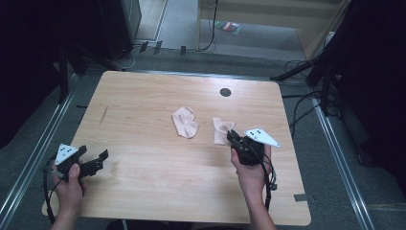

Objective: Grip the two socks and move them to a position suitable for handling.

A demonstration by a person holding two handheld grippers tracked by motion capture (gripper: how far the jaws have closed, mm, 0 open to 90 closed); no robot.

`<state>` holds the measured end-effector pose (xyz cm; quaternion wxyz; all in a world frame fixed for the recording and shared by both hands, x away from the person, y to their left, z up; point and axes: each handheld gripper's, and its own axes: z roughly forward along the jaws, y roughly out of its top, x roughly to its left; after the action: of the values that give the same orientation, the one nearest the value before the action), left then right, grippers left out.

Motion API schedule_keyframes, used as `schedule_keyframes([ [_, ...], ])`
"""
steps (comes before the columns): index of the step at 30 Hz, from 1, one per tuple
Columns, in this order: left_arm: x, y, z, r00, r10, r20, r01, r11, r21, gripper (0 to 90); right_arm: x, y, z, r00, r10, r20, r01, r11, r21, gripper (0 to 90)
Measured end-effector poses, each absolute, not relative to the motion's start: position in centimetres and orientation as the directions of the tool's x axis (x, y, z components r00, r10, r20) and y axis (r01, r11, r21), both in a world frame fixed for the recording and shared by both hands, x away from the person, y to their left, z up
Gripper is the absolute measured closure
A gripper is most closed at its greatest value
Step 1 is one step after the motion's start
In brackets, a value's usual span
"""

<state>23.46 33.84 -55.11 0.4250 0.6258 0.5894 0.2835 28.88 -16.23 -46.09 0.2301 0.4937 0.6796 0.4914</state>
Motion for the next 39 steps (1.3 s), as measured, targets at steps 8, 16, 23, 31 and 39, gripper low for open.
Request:
schedule_keyframes([
  [8,23.5,33.8,-55.1,0.142,0.979,-0.148,0.497,0.059,0.866,13.8,26.8,-14.3,-46.0,-0.464,0.867,0.181,0.434,0.045,0.900,84.6],
  [16,23.5,33.7,-55.1,0.150,0.979,-0.136,0.502,0.043,0.864,13.9,25.3,-12.0,-47.6,-0.516,0.838,0.179,0.457,0.092,0.885,84.6],
  [23,23.6,33.6,-55.1,0.152,0.980,-0.129,0.505,0.035,0.862,13.9,24.4,-10.3,-49.2,-0.550,0.817,0.174,0.465,0.126,0.876,84.6],
  [31,23.6,33.7,-55.1,0.154,0.979,-0.132,0.504,0.037,0.863,13.9,24.2,-8.2,-52.0,-0.583,0.795,0.166,0.501,0.190,0.844,84.6],
  [39,23.5,33.6,-55.1,0.150,0.980,-0.130,0.501,0.037,0.865,13.9,25.0,-8.2,-53.3,-0.575,0.795,0.193,0.543,0.195,0.817,47.8],
])
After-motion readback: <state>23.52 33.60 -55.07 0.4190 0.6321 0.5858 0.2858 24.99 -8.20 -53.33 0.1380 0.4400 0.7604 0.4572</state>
